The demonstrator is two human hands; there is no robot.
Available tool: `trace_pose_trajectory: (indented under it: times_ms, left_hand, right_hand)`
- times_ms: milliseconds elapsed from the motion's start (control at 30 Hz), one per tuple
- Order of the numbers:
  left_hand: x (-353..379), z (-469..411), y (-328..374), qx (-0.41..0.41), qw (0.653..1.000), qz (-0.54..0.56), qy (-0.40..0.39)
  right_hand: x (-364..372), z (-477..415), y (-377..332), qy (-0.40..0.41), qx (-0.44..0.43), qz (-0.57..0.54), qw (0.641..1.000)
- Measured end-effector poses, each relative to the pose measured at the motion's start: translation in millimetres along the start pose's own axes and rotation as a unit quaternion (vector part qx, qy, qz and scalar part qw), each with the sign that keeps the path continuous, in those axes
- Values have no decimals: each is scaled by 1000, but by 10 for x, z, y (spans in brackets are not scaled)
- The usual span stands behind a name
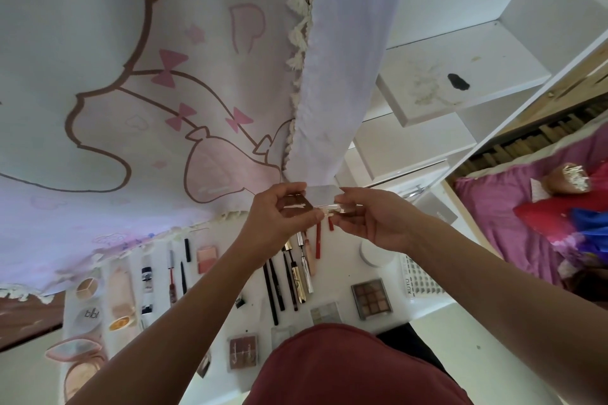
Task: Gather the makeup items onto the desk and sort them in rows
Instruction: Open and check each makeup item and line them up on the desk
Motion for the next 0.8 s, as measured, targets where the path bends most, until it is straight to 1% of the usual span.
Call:
trace_pose_trajectory:
  times_ms: [100,167,200,233,267,333,433,467,500,533,667,733,800]
  left_hand:
    - [-33,-21,11,-5,1000,11,26]
    - [-78,-46,-17,-24,999,28,36]
    - [-95,-50,-30,-35,998,37,37]
    - [-102,-54,-42,-43,997,45,36]
    - [-102,-52,-47,-50,997,53,33]
    - [-95,-45,-55,-62,996,60,27]
    - [-84,-37,-60,-69,996,50,17]
    - [-77,-35,-54,-69,996,47,16]
    - [-72,-36,-47,-69,996,47,17]
    - [-66,-36,-34,-67,996,48,19]
    - [-67,-41,-5,-61,997,45,27]
    - [-69,-35,-14,-63,997,33,28]
    - [-57,-28,-16,-63,997,25,28]
  right_hand:
    - [-4,35,-26,-21,-30,98,994]
    - [-24,54,-38,4,-79,197,977]
    - [-38,61,-46,32,-124,256,958]
    - [-49,68,-56,62,-184,314,929]
    - [-53,78,-66,85,-251,368,892]
    - [-46,99,-67,96,-354,455,811]
    - [-1,143,-47,105,-434,556,701]
    - [14,161,-48,117,-455,571,673]
    - [25,175,-50,128,-471,577,655]
    - [33,182,-52,134,-483,575,647]
    - [64,175,-60,125,-478,584,644]
    - [86,175,-82,119,-460,621,623]
    - [126,183,-103,116,-449,661,589]
Point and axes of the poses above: each hand's wrist, its own z-axis away from the middle knuckle, its own x-axis out of the palm, y = z × x, the point moved 3 cm from there along -z, towards the middle knuckle, and after that the axes turned 2 degrees about -z, right-handed, at the moved point
